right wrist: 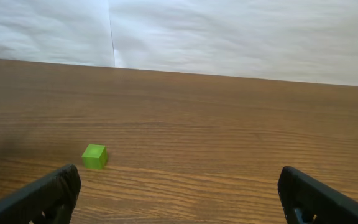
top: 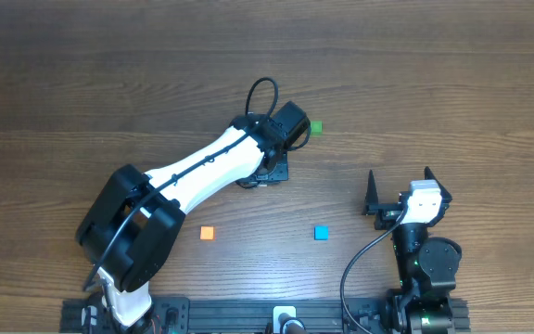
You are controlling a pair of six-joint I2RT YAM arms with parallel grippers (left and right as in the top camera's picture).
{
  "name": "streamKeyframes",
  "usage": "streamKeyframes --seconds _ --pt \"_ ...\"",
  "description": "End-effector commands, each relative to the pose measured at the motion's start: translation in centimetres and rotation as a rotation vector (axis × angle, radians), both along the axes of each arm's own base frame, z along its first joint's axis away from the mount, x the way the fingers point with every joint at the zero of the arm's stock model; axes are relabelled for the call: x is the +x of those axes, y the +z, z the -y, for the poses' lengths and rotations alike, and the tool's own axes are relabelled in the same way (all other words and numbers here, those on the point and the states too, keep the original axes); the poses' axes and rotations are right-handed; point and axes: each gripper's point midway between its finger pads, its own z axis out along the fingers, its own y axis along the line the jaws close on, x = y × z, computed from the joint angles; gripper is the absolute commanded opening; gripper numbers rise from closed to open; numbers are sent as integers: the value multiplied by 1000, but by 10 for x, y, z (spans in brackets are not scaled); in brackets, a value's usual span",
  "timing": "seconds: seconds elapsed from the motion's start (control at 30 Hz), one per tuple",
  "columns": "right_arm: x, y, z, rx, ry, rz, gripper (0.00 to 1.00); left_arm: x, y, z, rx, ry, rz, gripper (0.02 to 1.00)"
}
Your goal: Stack Cubes
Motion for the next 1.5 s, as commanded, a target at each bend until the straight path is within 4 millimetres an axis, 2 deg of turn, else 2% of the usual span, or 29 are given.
streamKeyframes --seconds 0.03,0.27,0.63,0.87,0.97,1.03,1.1,1.13,1.17,1.33,1.5 --pt "0 -2 0 0 1 3 991 -2 -9 -3 9 17 -23 152" --pt "0 -2 0 0 1 3 991 -3 -9 -3 11 17 -24 154" --pt "0 -2 0 0 1 3 993 -3 -10 -3 11 17 -25 325" --pt "0 -2 0 0 1 3 991 -3 -10 -3 12 17 -25 393" --pt "0 -2 0 0 1 3 991 -3 -10 -3 11 17 -24 494" --pt "0 -2 0 0 1 3 993 -1 -6 -2 4 17 -15 689" --pt "0 -2 0 0 1 3 993 4 8 1 -26 18 27 897" --pt "0 -2 0 0 1 3 993 7 14 3 -42 18 46 972" --pt "0 -2 0 0 1 3 991 10 23 5 -63 17 71 1000" --pt "0 -2 0 0 1 3 993 15 68 2 -135 24 156 1000" --pt "0 -2 0 0 1 3 991 -4 106 -25 -94 27 203 1000"
